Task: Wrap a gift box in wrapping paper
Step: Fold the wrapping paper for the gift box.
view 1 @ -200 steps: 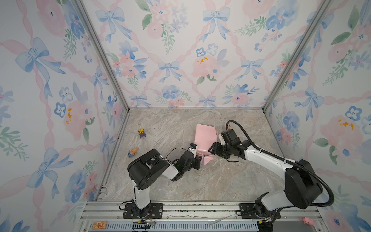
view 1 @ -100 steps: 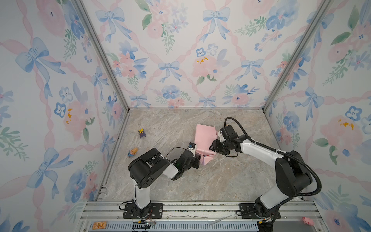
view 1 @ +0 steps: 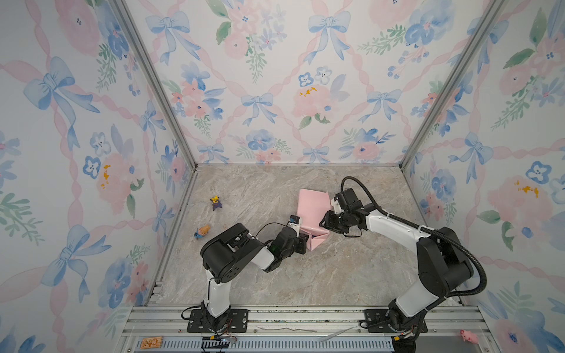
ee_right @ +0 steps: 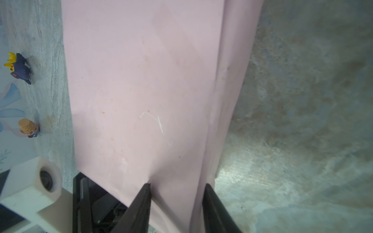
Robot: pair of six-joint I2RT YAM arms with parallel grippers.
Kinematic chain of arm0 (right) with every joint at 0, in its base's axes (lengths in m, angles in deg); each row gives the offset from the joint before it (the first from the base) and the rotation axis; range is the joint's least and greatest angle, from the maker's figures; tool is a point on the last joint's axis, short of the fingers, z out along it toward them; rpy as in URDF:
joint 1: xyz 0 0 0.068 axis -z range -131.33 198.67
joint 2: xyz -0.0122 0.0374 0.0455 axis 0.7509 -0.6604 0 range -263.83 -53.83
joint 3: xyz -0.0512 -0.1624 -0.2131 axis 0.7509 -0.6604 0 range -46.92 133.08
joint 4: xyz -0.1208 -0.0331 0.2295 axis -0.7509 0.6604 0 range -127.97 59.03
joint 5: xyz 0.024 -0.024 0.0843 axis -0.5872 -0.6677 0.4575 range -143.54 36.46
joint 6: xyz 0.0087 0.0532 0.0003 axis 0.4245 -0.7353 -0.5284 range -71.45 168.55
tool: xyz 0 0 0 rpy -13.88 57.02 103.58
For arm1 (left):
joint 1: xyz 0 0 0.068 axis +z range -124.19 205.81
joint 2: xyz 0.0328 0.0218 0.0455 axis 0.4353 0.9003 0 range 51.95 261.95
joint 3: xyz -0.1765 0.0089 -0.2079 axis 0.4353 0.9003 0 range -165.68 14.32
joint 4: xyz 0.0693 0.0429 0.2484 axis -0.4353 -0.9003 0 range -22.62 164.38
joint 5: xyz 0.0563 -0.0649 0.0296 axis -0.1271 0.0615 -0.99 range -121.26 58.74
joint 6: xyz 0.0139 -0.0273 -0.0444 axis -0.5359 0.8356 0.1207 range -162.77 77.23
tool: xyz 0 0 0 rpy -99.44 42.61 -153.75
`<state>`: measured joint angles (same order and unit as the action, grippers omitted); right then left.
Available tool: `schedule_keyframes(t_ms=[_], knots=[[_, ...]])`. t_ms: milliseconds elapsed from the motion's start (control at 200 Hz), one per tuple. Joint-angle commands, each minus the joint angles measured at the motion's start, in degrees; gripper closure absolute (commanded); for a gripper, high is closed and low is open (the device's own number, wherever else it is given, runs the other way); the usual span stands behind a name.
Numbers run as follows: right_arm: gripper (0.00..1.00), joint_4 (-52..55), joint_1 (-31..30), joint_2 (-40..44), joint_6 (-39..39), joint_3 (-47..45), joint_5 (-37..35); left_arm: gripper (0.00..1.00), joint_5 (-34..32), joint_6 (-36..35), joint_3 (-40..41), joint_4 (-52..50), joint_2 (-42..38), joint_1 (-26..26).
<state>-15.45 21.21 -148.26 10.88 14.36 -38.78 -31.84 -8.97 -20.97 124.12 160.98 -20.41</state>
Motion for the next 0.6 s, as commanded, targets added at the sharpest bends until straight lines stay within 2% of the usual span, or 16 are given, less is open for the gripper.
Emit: schedule_keyframes(t_ms=[0, 365, 595], knots=[[0.58, 2.65, -0.29, -2.30, 1.21, -0.15, -0.43, 0.80, 2.06, 6.17, 1.67, -1.31, 0.25, -0.65], [0.58, 2.46, -0.40, -2.28, 1.23, -0.55, -0.61, 0.84, 0.58, 16.51, 5.13, -1.48, -2.17, -1.88], [0.58, 2.20, -0.50, -2.38, 1.26, -0.33, -0.53, 0.89, 1.18, 20.64, 6.46, -2.39, -3.10, -2.64]])
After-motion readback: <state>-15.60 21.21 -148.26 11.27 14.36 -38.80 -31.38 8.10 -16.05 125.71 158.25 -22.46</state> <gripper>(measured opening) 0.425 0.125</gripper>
